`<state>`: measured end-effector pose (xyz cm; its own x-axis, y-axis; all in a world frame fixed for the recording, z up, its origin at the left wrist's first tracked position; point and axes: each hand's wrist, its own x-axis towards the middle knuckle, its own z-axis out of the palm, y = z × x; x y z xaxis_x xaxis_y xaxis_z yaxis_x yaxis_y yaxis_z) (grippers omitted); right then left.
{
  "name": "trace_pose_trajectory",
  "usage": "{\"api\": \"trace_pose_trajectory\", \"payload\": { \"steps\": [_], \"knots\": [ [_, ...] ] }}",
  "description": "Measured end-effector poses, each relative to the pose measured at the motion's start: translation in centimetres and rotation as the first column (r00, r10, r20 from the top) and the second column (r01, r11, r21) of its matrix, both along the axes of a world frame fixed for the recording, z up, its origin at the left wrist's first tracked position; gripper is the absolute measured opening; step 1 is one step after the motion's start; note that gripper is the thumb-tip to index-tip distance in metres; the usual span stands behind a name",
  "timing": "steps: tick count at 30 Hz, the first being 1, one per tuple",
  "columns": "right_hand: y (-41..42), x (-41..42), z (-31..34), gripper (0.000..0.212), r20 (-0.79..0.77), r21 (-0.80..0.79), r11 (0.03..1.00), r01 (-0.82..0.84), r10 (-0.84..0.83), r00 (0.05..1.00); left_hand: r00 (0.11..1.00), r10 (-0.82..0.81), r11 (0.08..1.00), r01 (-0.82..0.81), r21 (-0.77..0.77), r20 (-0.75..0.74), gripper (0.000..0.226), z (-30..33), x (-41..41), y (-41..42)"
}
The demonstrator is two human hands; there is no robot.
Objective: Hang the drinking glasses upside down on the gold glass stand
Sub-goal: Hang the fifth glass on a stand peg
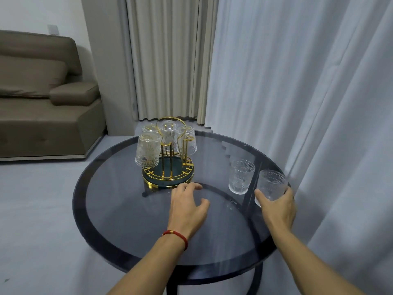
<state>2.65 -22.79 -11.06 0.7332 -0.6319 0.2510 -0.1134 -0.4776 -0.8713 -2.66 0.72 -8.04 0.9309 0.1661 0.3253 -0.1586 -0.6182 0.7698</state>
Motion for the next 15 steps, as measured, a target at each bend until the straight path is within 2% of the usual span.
{"api": "trace_pose_trajectory", "payload": {
  "steps": [3, 6, 9, 11, 13, 15],
  "knots": [
    [0.3, -0.7, 1.8, 0.085, 0.195, -0.033, 0.999, -0.022, 0.028, 0.980, 0.999, -0.032, 0.999, 0.032, -0.043, -0.003, 0.031, 0.3, 0.1, 0.1],
    [1.8, -1.5, 3.4, 0.084, 0.327, -0.202, 0.963, -0.177, 0.237, 0.915, 0.983, -0.176, 0.942, 0.150, -0.299, -0.062, 0.034, 1.0, 0.2, 0.2],
    [4.3, -2.4, 3.7, 0.089, 0.214, -0.388, 0.809, -0.441, 0.545, 0.811, 0.930, -0.359, 0.788, 0.261, -0.558, -0.073, 0.073, 1.9, -0.1, 0.0],
    [6.1, -2.7, 3.6, 0.094, 0.119, -0.485, 0.657, -0.578, 0.704, 0.700, 0.934, -0.354, 0.719, 0.232, -0.655, -0.058, 0.090, 2.5, -0.3, -0.1],
    [7.4, -2.8, 3.8, 0.095, 0.087, -0.528, 0.559, -0.639, 0.784, 0.615, 0.975, -0.208, 0.712, 0.099, -0.695, -0.074, 0.085, 3.1, -0.3, 0.1],
    [8.4, -2.8, 4.3, 0.093, 0.104, -0.427, 0.568, -0.704, 0.804, 0.585, 0.989, -0.120, 0.620, 0.010, -0.784, -0.082, 0.063, 3.5, 0.1, 0.9]
  ]
}}
